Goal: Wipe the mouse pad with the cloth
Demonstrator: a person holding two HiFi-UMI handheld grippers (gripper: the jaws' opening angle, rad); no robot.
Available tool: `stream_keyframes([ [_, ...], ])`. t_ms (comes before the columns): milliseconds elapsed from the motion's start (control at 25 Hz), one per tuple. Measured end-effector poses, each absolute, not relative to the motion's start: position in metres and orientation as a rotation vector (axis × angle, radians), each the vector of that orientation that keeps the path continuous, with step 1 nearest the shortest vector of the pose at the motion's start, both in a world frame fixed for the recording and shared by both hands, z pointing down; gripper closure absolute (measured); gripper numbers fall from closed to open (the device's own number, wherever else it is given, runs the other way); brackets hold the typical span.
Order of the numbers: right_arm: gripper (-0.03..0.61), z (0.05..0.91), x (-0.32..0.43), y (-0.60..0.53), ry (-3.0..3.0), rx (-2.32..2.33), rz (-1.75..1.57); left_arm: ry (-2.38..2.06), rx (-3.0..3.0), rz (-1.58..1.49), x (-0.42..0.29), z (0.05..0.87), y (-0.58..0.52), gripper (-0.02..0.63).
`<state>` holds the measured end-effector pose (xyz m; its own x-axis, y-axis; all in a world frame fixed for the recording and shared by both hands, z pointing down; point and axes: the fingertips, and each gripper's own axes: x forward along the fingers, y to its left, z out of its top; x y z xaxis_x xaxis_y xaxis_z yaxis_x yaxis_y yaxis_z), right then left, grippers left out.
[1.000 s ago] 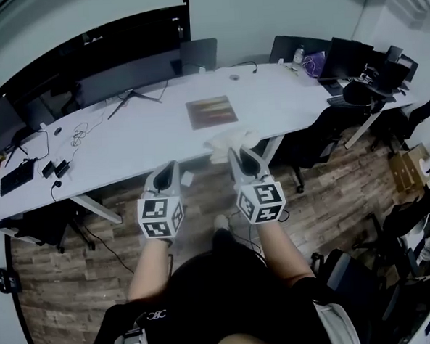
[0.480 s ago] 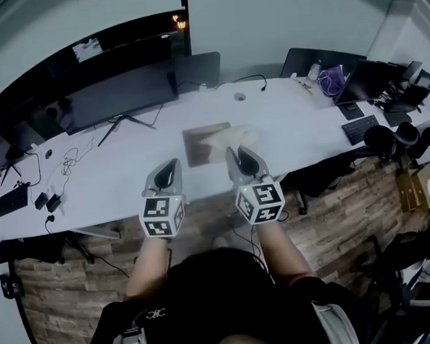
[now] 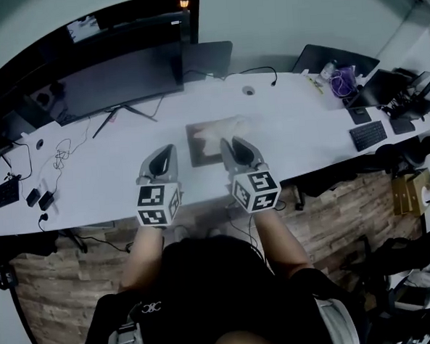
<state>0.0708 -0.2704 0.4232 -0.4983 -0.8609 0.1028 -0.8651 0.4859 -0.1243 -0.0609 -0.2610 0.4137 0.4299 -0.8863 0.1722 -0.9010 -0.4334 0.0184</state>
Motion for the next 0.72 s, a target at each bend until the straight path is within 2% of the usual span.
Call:
stream_keyframes([
  [320,0.518,0.463,0.044,-0.31,-2.625,1.474,0.296,-1.637,2.505,0.197,-0.089,0.423,-0.279,0.615],
  [720,0.518,0.554,0.001,-0.362,-2.469,1.262,0.368,-1.728,2.439,0.196,-0.124,0.425,-0.289,0.615],
])
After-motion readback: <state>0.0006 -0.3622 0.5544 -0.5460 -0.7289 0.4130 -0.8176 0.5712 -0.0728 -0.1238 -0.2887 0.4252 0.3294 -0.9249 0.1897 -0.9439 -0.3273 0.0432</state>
